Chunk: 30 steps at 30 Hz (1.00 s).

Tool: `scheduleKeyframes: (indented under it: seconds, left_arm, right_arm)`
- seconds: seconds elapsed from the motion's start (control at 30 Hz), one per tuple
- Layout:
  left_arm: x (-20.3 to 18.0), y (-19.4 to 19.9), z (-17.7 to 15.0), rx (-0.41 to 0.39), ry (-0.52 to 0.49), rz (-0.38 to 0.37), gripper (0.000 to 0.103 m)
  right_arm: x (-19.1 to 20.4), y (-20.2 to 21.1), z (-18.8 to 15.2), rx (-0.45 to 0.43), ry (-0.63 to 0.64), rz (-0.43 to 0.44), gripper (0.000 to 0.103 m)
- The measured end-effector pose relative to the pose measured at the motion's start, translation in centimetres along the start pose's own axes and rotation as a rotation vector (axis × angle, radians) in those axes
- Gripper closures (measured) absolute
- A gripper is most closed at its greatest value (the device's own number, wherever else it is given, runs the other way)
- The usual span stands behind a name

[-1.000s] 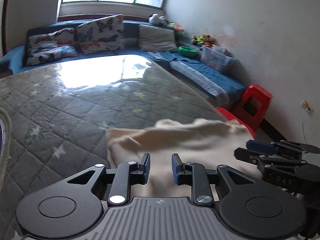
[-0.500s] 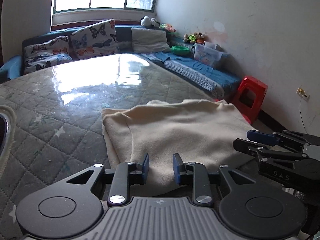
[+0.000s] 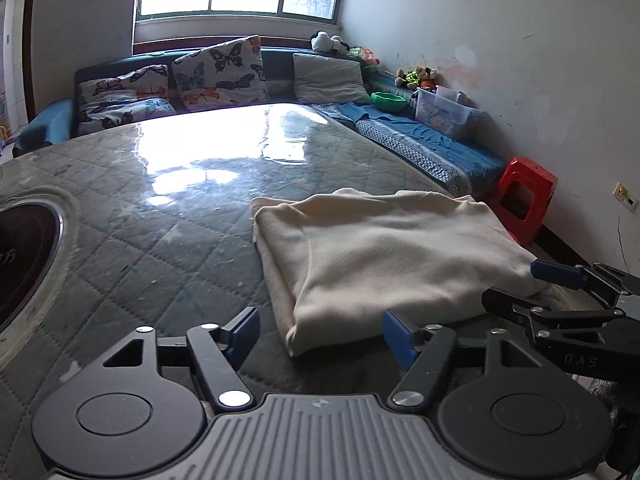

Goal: Fold clothes

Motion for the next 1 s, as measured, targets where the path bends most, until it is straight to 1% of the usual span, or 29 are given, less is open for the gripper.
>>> scheduleKeyframes:
  seconds: [0.03, 0.17, 0.2, 0.33, 0.5, 0.67, 1.0]
  left_arm:
    - [0.1, 0.3, -0.2, -0.002, -0.002, 0.006, 0.022]
    - [0.4, 1.3, -0.7, -0.007, -0.009, 0.029, 0.012]
    - [0.5, 1.4, -0.9, -0.007, -0.011, 0.036, 0.009]
    - [1.0, 2.2, -1.5, -0.013, -0.012, 0.047, 0.0]
    - [1.5, 2.8, -2.2, -0.013, -0.003, 0.06, 0.0]
    - [1.8, 3.1, -3.1, 0.001, 0.01, 0.061, 0.0]
    - [1.6, 3.4, -3.9, 0.001, -0.003, 0.088, 0.0]
  right_arm:
    - [0.2, 0.2, -0.1, 0.002, 0.0, 0.001, 0.012]
    - [1.1, 0.8, -0.4, 0.01, 0.011, 0.003, 0.004]
    - [1.3, 0.9, -0.5, 0.01, 0.013, 0.0, 0.0]
    - [2.0, 1.3, -0.9, 0.012, 0.016, -0.017, 0.0]
    - [2.5, 1.4, -1.4, 0.029, 0.006, -0.032, 0.0]
    - [2.6, 1.3, -1.9, 0.055, -0.002, -0.064, 0.0]
    - [2.4, 1.4, -2.7, 0.072, -0.011, -0.072, 0.0]
Point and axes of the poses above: each gripper's, at about its wrist camera, not at the fingertips, and y roughly against the way its jaws point, x to its left, z to its top, the point moved 8 cm from there along -y, roughly the way its jaws point, and after that the axes turned 5 degrees about -z, right-handed, at the moved point
